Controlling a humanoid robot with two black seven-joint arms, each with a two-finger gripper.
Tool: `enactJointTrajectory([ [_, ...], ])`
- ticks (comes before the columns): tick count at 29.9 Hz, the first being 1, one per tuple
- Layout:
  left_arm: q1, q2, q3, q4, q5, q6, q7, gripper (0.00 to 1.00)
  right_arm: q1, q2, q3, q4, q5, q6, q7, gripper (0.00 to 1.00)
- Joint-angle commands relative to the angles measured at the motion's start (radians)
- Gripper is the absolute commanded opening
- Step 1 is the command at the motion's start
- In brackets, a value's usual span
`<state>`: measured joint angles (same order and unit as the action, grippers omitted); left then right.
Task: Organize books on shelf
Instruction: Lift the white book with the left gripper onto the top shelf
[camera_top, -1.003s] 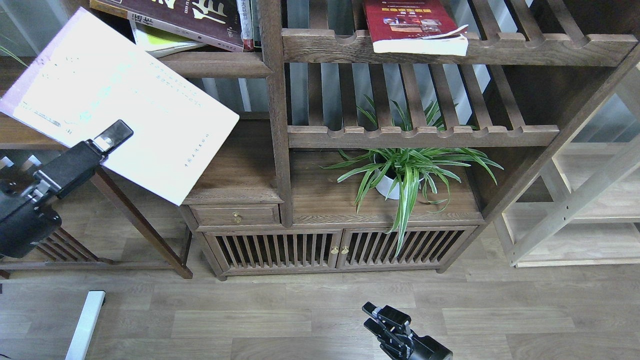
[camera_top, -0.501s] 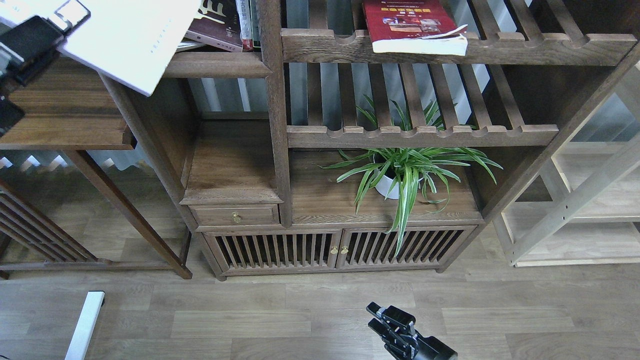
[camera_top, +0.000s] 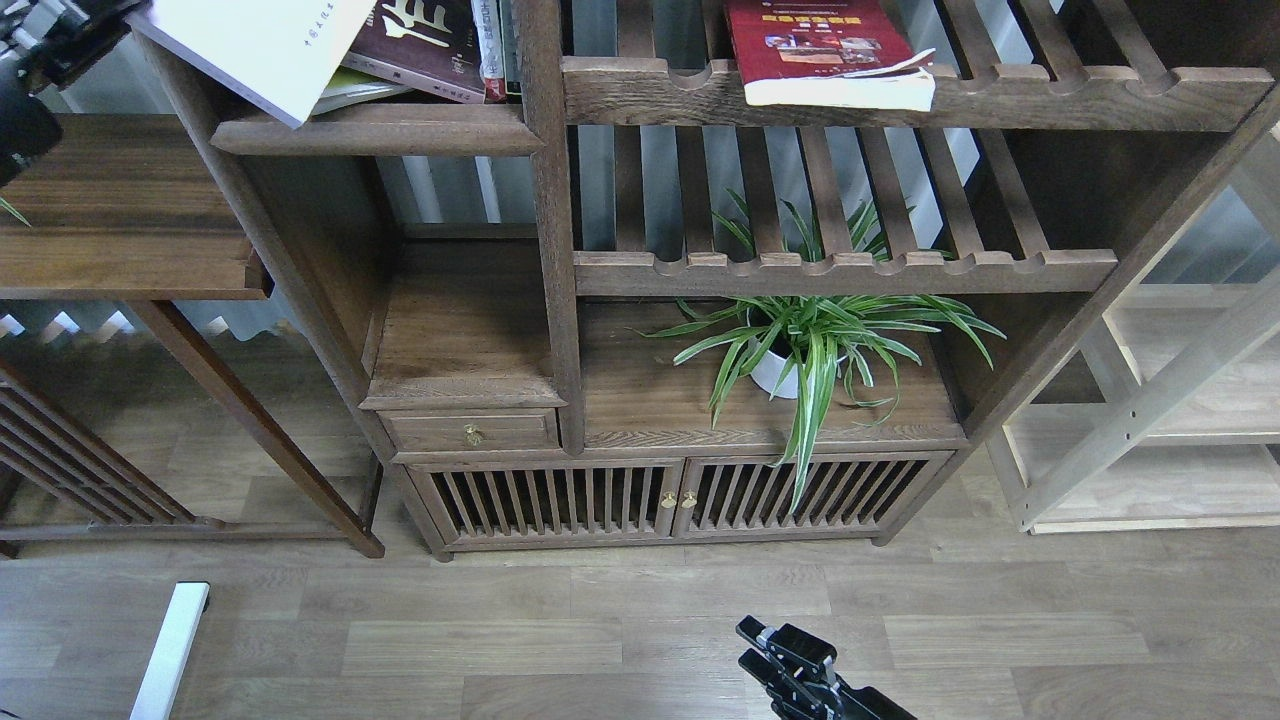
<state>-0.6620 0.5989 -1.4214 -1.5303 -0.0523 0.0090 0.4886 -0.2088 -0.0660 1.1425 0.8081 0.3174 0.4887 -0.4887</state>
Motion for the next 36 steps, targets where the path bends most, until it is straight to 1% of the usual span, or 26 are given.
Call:
enactJointTrajectory([
  [1,-0.057,0.002,0.050,-0.004,0.023,0.063,0.000,0.19,-0.014,-0.001,-0.001,0.005,0.000,0.000,0.000,0.54],
  [7,-0.155,0.001,0.116,0.007,0.055,0.146,0.000,0.19,-0.029,-0.017,-0.007,0.010,0.017,0.000,0.000,0.54],
  [12,-0.243,0.004,0.183,0.085,0.083,0.170,0.000,0.19,-0.043,-0.044,-0.009,0.039,0.051,0.000,0.000,0.54],
  [17,-0.312,-0.022,0.236,0.160,0.152,0.195,0.000,0.19,-0.064,-0.069,-0.009,0.062,0.081,0.000,0.000,0.54],
  [25,-0.407,-0.131,0.257,0.347,0.241,0.193,0.000,0.19,-0.110,-0.115,-0.026,0.065,0.144,0.000,0.000,0.54],
  [31,-0.488,-0.250,0.265,0.501,0.325,0.184,0.000,0.19,-0.133,-0.150,-0.032,0.065,0.189,0.000,0.000,0.54],
  [36,-0.522,-0.336,0.277,0.575,0.376,0.181,0.000,0.19,-0.144,-0.153,-0.032,0.065,0.197,0.000,0.000,0.55],
])
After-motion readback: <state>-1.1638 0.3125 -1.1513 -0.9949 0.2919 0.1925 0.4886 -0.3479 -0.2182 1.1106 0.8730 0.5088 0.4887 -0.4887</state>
